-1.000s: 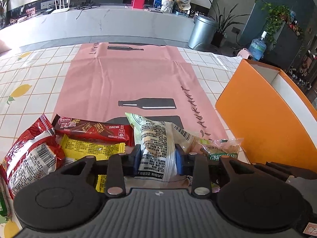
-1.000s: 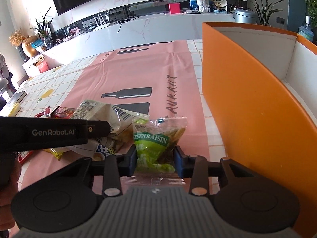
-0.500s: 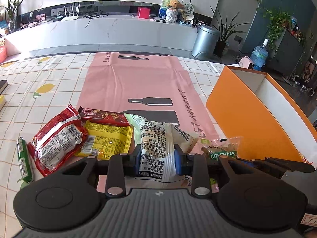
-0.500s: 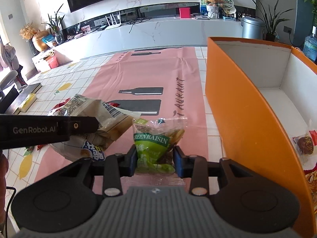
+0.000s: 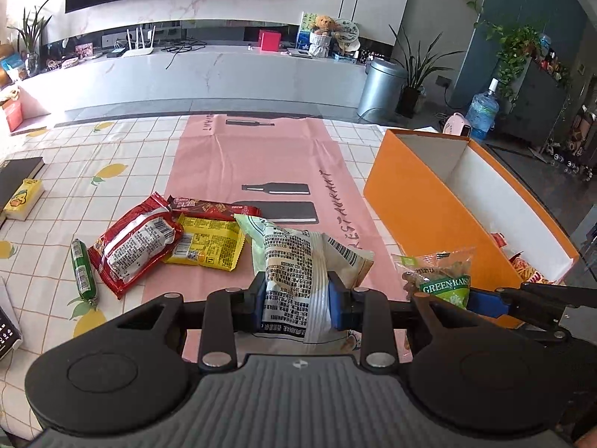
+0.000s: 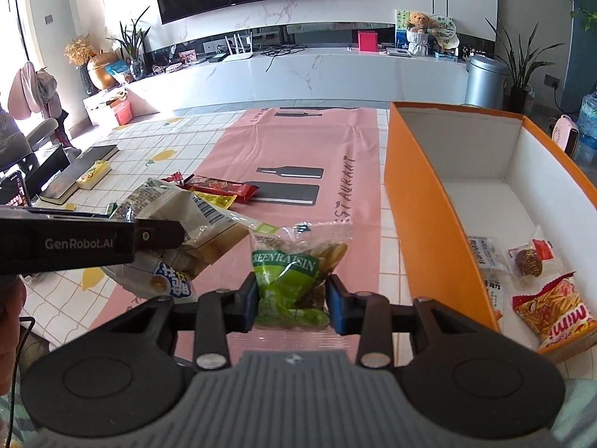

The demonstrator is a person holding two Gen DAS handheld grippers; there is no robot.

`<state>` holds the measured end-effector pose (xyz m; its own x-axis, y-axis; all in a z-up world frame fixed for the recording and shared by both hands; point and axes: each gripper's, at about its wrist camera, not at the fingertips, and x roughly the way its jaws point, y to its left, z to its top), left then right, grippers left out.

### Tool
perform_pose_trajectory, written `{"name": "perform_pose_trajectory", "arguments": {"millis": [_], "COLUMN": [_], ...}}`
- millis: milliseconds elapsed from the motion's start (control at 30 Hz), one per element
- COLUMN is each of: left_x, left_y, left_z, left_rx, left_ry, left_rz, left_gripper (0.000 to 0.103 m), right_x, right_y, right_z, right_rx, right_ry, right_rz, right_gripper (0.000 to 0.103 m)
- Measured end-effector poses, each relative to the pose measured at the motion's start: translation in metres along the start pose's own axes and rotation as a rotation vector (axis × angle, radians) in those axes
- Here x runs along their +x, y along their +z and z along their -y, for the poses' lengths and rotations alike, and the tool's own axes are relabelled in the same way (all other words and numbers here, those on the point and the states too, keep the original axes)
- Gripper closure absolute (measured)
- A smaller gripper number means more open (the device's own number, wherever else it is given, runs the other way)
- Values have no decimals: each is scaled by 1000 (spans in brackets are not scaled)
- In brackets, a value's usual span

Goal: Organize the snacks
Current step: 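Lift both held packets and carry them over the orange box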

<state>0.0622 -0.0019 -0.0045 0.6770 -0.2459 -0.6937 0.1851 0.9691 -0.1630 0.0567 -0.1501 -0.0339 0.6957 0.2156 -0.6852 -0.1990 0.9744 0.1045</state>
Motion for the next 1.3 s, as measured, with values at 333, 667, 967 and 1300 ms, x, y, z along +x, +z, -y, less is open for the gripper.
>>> {"name": "perform_pose_trajectory", "arguments": {"millis": [333, 667, 967, 1300], "left_x": [-35, -31, 2, 59], "left_y": [13, 42, 64, 74], "left_z": [42, 94, 138, 172], "left_rx": [71, 166, 264, 351], "left_ry": [-55, -143, -218, -254], "left_rz": [97, 157, 139, 50], "left_gripper": [68, 68, 68, 68], "right_x": [-60, -103, -101, -48], "right_y": [2, 23, 47, 62], "right_z": [21, 67, 117, 167], "right_rx": [-67, -126, -166, -183], "right_ry": [-67, -163, -229, -254], "right_rz": [84, 120, 62, -98], "right_gripper": [68, 68, 68, 68]}}
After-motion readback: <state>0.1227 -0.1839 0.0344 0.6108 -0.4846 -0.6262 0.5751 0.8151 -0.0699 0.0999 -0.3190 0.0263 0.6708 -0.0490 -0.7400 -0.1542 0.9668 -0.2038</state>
